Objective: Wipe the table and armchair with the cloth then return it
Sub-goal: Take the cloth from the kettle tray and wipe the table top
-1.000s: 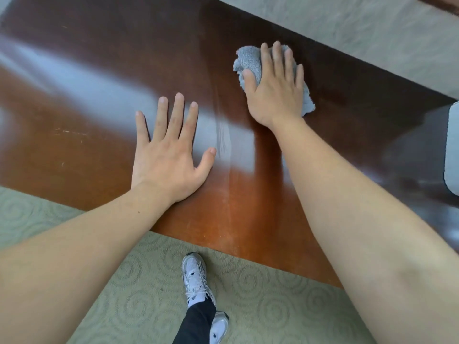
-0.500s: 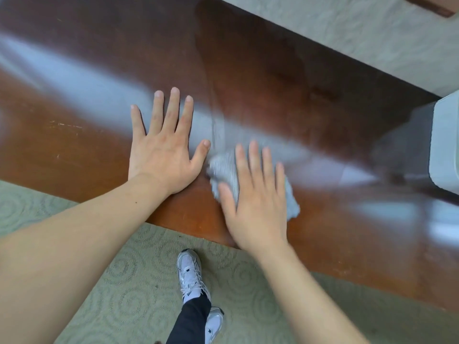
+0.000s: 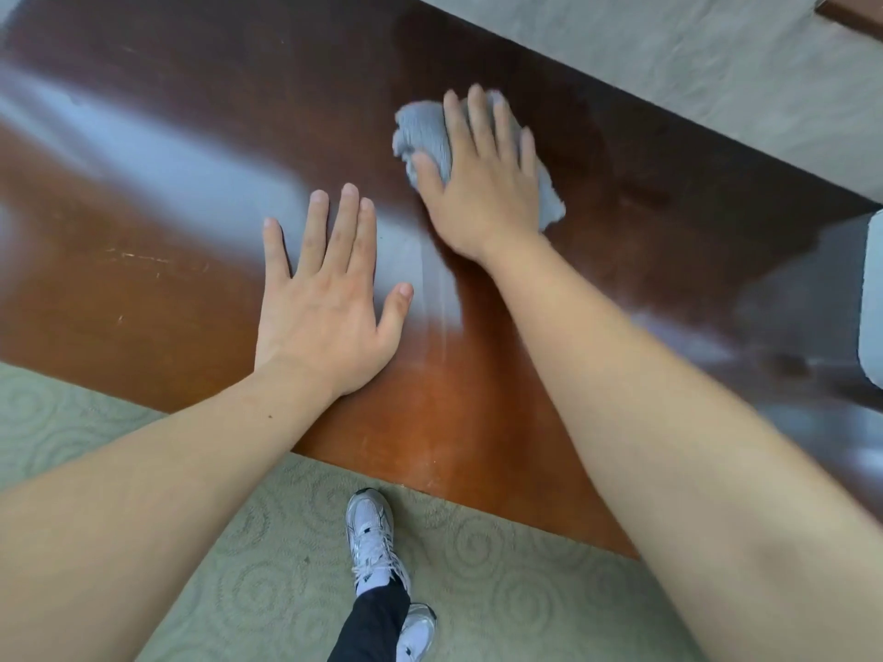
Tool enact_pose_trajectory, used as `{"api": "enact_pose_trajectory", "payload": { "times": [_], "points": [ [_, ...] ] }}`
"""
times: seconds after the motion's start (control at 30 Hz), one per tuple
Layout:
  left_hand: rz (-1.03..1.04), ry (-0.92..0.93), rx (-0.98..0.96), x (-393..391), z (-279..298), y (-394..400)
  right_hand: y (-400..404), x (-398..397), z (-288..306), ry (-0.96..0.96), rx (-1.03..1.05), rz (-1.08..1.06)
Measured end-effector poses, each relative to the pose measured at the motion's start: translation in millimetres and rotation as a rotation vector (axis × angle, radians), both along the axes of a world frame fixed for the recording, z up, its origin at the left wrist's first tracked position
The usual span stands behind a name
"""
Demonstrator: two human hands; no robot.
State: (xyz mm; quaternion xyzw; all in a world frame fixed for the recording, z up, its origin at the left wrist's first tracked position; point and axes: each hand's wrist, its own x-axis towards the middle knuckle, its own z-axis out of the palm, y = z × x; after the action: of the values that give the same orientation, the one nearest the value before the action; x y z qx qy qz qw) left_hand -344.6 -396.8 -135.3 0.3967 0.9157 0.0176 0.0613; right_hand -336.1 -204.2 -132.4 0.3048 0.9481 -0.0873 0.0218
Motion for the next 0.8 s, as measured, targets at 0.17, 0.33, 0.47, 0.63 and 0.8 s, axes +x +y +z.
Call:
{"api": "enact_pose_trajectory", "payload": {
  "times": [0.17,0.33,0.47,0.63,0.8],
  "points": [
    [-0.002,0.011,0.008,0,0,-1,14,-13,1,0.010,0.005,0.031],
    [-0.015,0.003,0.001,2,4,1,-39,83,4,0.067,0.018,-0.051],
    [-0.053,-0.028,0.010,6,11,2,-83,193,7,0.050,-0.028,-0.095],
    [-0.211,-0.023,0.074,29,23,32,-70,265,2,0.028,0.017,-0.179],
    [-0.317,-0.023,0.096,58,21,88,-12,248,-1,0.011,0.059,-0.245]
  ]
}}
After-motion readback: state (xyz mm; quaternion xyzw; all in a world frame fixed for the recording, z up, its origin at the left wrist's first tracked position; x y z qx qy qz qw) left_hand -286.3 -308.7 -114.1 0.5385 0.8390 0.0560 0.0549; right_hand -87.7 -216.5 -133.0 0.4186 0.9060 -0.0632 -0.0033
